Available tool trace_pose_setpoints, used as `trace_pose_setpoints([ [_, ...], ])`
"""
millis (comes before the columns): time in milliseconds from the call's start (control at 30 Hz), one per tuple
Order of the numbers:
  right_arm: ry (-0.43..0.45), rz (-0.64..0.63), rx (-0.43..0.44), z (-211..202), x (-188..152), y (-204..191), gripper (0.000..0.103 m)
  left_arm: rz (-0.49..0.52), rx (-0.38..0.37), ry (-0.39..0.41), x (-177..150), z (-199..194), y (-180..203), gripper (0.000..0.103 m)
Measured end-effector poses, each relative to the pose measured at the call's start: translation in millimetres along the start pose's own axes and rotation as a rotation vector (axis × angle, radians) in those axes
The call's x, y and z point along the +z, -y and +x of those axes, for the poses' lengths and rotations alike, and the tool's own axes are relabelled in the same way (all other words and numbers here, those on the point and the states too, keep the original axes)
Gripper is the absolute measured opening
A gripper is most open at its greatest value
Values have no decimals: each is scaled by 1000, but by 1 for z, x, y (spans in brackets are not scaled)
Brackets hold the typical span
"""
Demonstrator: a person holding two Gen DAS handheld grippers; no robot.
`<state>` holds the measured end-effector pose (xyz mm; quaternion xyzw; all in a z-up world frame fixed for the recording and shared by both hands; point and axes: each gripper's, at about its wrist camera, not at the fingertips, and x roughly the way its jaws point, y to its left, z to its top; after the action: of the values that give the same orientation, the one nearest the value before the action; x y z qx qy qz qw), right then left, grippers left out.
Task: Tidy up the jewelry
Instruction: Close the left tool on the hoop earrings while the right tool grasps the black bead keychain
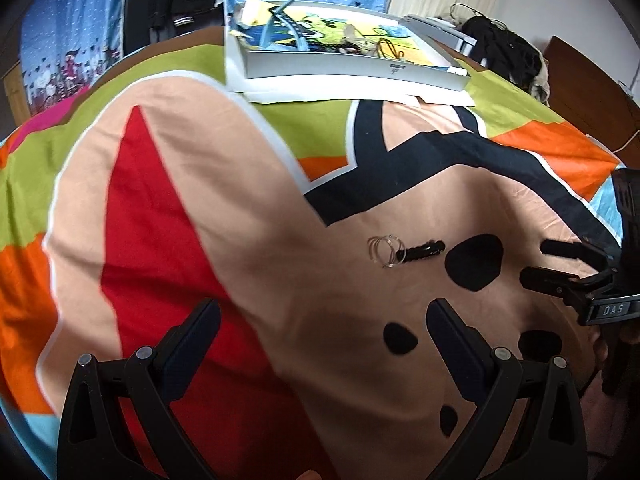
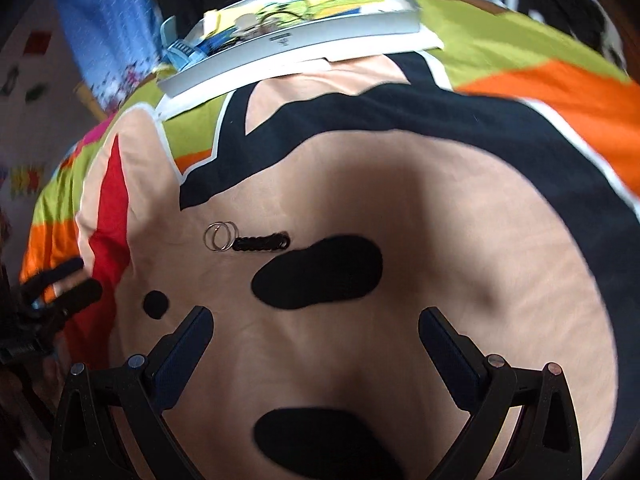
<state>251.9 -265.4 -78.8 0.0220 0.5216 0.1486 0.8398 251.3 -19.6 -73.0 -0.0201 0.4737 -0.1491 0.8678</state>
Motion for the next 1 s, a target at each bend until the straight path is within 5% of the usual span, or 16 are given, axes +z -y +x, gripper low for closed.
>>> trace_pose_setpoints([
  [233, 29, -300, -4, 15, 16, 0, 103, -19, -75, -41, 11, 29, -2, 100],
  [367, 55, -342, 49, 26, 20, 0, 96, 12, -113, -17, 17, 35, 0, 98],
  [633, 53, -489, 108, 52, 27, -23, 67, 48, -216, -44, 22, 57, 6, 46],
  [867, 33, -547, 142, 67, 29, -26, 49, 60, -285, -76, 27, 74, 10, 32],
  [1000, 18, -575, 150, 73, 28, -30, 44, 51, -252, -126, 32, 95, 10, 21],
])
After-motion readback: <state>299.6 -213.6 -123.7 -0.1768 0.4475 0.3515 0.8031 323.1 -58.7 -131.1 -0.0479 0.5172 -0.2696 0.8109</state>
